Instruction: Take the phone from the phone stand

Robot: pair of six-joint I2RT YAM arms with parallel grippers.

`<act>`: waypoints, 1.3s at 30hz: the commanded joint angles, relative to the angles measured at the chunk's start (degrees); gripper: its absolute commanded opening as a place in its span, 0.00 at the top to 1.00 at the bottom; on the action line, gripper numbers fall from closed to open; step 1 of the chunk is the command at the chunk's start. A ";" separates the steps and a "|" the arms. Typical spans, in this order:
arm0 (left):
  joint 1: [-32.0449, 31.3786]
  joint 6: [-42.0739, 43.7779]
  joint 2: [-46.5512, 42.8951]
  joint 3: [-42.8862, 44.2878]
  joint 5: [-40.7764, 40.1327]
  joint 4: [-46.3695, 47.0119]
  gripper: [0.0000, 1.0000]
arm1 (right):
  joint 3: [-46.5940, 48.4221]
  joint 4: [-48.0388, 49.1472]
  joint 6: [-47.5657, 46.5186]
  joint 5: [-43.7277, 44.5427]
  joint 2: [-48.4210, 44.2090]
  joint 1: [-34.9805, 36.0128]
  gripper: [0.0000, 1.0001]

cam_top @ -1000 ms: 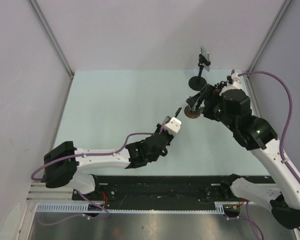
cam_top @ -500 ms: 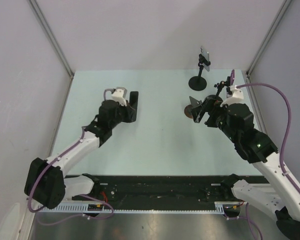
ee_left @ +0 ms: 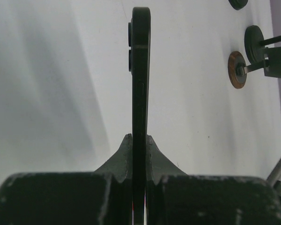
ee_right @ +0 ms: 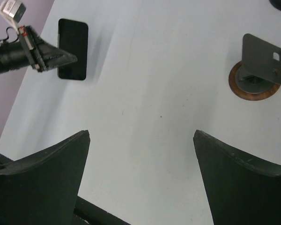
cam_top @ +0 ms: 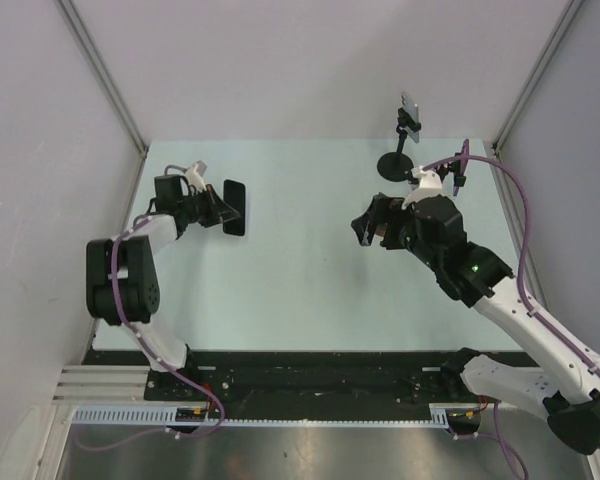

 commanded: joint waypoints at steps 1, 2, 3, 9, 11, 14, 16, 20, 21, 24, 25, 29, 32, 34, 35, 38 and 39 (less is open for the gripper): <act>4.50 -2.74 7.25 7.78 14.32 1.71 1.00 | -0.83 4.41 -1.28 0.85 1.27 2.81 0.02; 4.60 -2.30 8.91 8.50 13.88 1.36 1.00 | -1.27 5.11 -1.63 -0.02 1.54 3.08 0.02; 4.69 -1.69 9.54 9.63 13.53 0.75 1.00 | -1.45 5.37 -2.76 -0.29 2.23 3.34 0.02; 4.78 1.92 16.66 12.46 15.64 -5.84 1.00 | -2.24 8.98 -6.99 -2.75 5.66 3.70 0.02; 4.78 2.62 17.89 12.81 16.86 -7.07 1.00 | -2.24 9.77 -7.00 -4.32 6.37 3.61 0.01; 4.78 7.88 21.31 17.10 14.94 -14.96 0.99 | -3.20 10.47 -7.43 -6.87 7.77 3.70 0.01; 4.78 9.91 24.04 20.53 14.41 -19.81 0.96 | -3.65 10.48 -7.52 -6.80 8.74 3.79 0.01; 4.78 11.67 25.28 21.95 10.91 -22.28 0.86 | -3.74 11.26 -10.49 -7.06 9.18 3.79 0.01; 4.78 11.94 25.37 22.21 10.20 -23.15 0.84 | -3.74 11.44 -11.03 -6.97 9.27 3.79 0.01; 4.78 12.73 25.28 22.13 8.17 -24.56 0.75 | -3.73 11.71 -11.48 -6.79 9.71 3.79 0.01; 4.78 12.73 25.02 22.04 7.21 -24.92 0.70 | -3.74 11.88 -11.65 -6.97 9.97 3.70 0.01; 4.78 13.26 24.14 22.21 2.46 -26.24 0.59 | -3.65 13.37 -13.05 -7.58 11.38 3.61 0.01; 4.86 14.22 23.44 22.65 -0.70 -27.64 0.50 | -3.65 14.60 -13.85 -8.29 11.91 3.43 0.01; 4.86 14.84 23.08 22.83 -3.43 -27.99 0.45 | -3.65 14.96 -13.67 -8.55 12.43 3.09 0.01; 4.86 15.01 22.56 22.92 -4.13 -28.43 0.44 | -3.65 15.04 -13.59 -8.55 12.52 3.08 0.01; 4.86 14.84 22.12 23.27 -7.47 -28.96 0.41 | -3.65 15.13 -13.76 -8.55 12.96 2.82 0.01; 4.86 14.49 21.77 23.27 -8.43 -28.96 0.40 | -3.65 14.96 -13.85 -8.12 13.14 2.82 0.01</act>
